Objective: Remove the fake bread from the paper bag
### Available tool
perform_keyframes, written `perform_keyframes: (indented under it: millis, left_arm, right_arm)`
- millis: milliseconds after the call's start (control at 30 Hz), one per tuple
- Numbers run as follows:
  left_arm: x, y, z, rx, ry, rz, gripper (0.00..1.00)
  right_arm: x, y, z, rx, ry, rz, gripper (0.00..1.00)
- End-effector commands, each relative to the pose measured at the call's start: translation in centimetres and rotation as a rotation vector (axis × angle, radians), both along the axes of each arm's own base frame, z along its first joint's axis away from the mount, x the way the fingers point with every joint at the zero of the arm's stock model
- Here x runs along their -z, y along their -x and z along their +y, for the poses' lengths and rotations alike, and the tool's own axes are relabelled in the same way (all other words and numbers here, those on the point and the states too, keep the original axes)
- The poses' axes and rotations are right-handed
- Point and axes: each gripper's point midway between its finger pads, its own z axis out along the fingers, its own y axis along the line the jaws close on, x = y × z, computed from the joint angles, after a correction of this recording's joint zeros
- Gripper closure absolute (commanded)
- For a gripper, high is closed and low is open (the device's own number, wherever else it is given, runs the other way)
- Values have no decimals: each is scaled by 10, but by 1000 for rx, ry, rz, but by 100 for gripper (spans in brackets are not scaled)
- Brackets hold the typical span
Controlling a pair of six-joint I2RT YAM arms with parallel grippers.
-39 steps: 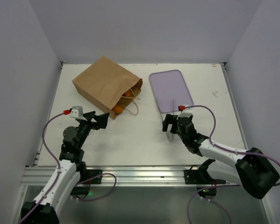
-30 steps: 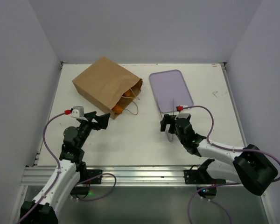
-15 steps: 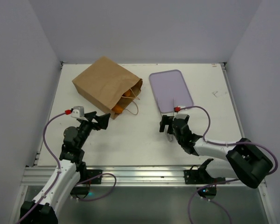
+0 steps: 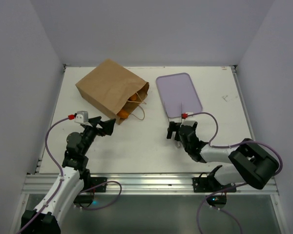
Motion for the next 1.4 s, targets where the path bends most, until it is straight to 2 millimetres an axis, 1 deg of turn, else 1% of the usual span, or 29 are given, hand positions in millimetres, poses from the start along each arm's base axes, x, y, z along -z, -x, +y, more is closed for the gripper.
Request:
perform_keyframes:
  millis: [0,133,167,333,433,500,567,900,967,1167,1200,1267,1300,1367]
  left_arm:
    - [-16,0,-5,25,-17,-51,0]
    - [-15,0,-5,25,-18,-48,0]
    - [-14,-1,-4,24,-19,-45,0]
    - [-15,-1,-4,21,-20,-45,0]
    - [-14,-1,-3,19,-21,-44,0]
    - [-15,-1,-4,21,-20,-45,0]
    - [-15,-1,-4,21,-21,-47,0]
    - [-15,-1,-3,19,-22,-48,0]
    - [-15,-1,-3,17,-23,-45,0]
    - [-15,0,-3,17,-24,-47,0]
    - [-15,-1,-3,17,-24,-48,0]
    - [-15,-1,-3,17,-24,-48,0]
    - [-15,-1,-3,16,-23,-46,0]
    - [-15,-1,-3,17,-24,-48,0]
  right_arm:
    - [-12,-11,-2,53,-13,-75,4]
    - [-9,-15,1,61,2,-66,5]
    - [-4,-15,1,64,9,-56,6]
    - [0,-16,0,82,10,-45,9]
    - [3,-15,0,87,7,-39,13]
    - [3,-15,1,84,12,-36,22]
    - [4,-16,1,84,15,-33,28]
    - [4,-15,1,86,15,-34,37]
    - [3,-15,0,90,19,-32,40]
    - [-5,-17,0,98,15,-46,44]
    - [-10,-19,1,96,10,-55,44]
    - [-13,-19,2,94,15,-54,44]
    - [-19,-21,4,94,6,-66,45]
    - [-25,-23,6,87,1,-69,45]
